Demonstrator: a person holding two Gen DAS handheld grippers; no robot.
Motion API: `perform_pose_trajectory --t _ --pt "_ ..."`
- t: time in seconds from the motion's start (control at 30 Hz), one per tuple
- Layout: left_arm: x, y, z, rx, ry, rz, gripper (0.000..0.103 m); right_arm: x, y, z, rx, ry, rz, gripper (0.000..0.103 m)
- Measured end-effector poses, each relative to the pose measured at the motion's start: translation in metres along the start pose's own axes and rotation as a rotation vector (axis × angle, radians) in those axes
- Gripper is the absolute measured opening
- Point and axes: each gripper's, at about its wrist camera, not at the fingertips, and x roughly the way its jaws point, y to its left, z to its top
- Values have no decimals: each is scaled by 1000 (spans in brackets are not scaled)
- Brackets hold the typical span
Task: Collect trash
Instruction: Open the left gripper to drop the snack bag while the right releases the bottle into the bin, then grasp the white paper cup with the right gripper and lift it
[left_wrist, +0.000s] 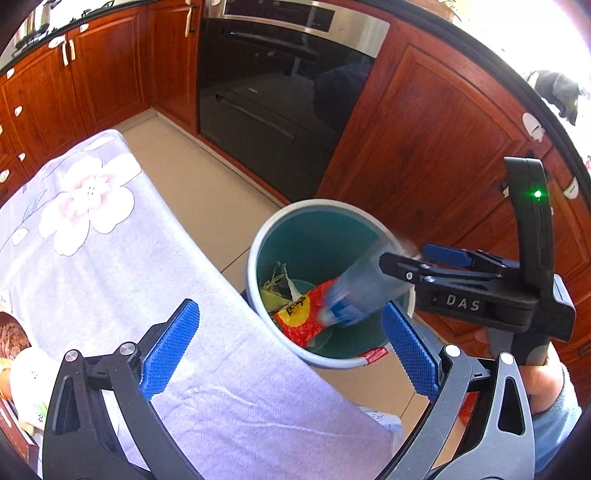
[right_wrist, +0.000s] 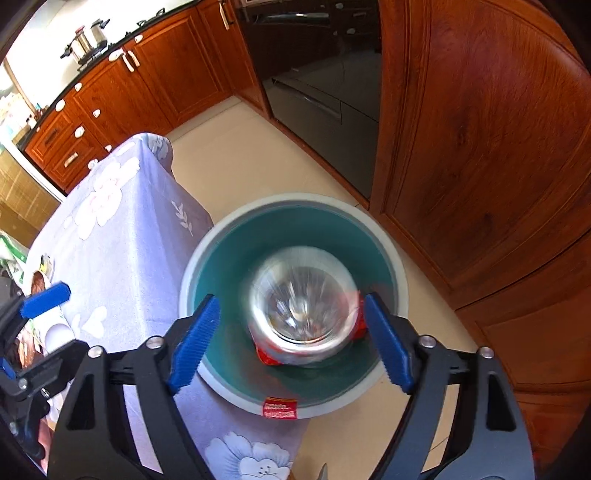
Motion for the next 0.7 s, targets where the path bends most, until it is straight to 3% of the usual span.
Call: perform_pose_trajectory --t 0.27,0.7 --pt "-17 7 -7 -12 -27 -8 99 -8 13 0 22 5 1 92" --pt "-67 27 -31 -50 -98 4 99 -45 49 -13 -12 -22 13 92"
